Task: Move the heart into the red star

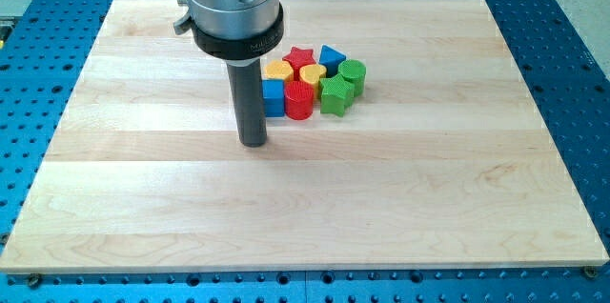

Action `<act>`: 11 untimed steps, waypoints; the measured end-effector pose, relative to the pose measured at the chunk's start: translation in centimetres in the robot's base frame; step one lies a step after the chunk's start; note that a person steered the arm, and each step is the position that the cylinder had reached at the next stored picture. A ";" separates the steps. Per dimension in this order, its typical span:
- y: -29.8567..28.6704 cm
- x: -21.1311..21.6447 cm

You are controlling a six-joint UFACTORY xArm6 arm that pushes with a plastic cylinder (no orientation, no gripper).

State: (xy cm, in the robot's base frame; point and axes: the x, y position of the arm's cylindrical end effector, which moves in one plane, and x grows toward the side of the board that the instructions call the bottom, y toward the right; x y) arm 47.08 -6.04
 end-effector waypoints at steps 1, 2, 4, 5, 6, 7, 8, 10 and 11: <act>0.5 0.1; 3.5 0.3; 8.5 -4.4; 8.5 -5.9; 6.9 -7.1; 5.9 -7.6; 5.5 -8.5; 5.4 -12.8; 6.8 -15.3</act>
